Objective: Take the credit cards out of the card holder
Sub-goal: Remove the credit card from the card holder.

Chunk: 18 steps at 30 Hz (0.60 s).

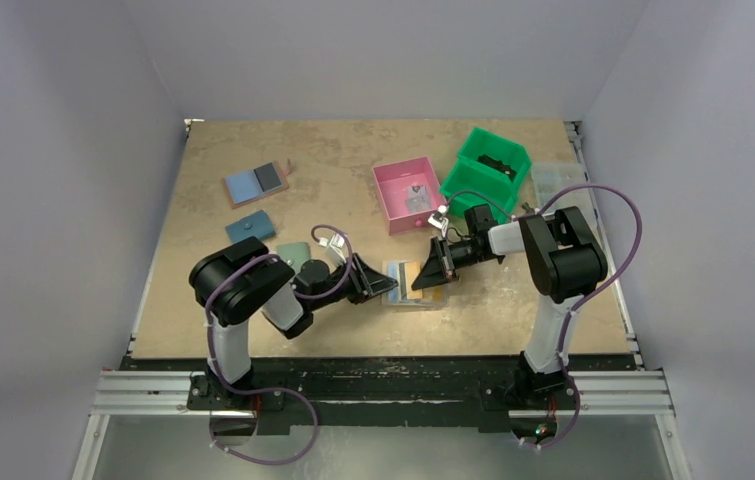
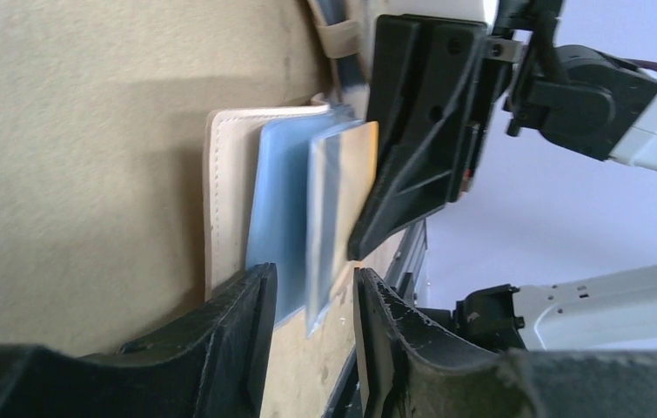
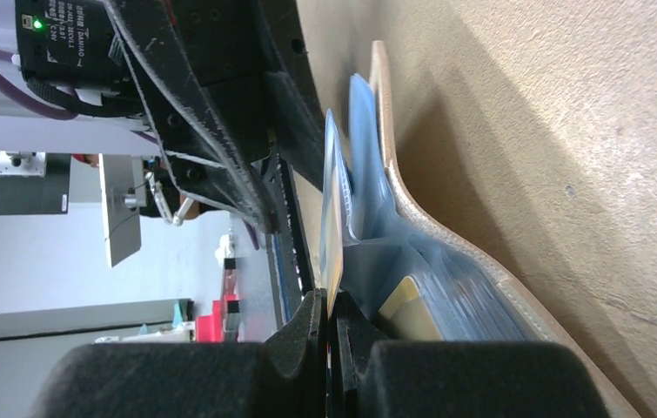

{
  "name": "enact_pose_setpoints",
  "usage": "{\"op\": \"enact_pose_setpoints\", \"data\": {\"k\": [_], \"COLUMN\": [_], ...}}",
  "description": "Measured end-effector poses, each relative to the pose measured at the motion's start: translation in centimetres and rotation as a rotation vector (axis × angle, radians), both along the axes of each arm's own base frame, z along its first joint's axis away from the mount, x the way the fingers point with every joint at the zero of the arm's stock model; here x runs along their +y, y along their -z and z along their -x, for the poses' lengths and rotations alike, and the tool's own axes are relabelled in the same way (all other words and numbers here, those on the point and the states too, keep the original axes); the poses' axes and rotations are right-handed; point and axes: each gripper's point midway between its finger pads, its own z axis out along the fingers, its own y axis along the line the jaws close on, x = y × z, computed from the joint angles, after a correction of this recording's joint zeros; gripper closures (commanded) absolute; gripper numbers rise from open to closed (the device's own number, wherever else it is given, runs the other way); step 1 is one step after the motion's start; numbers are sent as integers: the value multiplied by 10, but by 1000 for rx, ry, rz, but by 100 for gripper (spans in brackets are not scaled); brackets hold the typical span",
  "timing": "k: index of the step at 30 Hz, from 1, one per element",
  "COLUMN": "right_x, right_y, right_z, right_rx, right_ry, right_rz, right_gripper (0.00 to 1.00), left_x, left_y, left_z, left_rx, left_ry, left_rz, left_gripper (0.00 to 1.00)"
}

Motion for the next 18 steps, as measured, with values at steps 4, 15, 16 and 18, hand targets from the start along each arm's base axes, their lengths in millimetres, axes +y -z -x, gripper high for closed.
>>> {"op": "enact_pose_setpoints", "data": {"k": [4, 15, 16, 18], "right_x": [0, 1, 1, 1], "right_y": [-1, -7, -7, -8], "right_z": [1, 4, 4, 4], "right_rx": [-3, -2, -2, 0], "right_ry": [-5, -21, -21, -22], "right_rz": [-8, -46, -47, -49], "right_gripper": [100, 100, 100, 100], "left_x": [3, -11, -11, -12], "left_y": [10, -5, -7, -6], "left_z": [0, -7, -8, -7], "left_rx": [32, 2, 3, 4], "left_ry": [-12, 14, 15, 16], "left_rz": [-42, -7, -2, -5], "left_gripper": [59, 90, 98, 100]}}
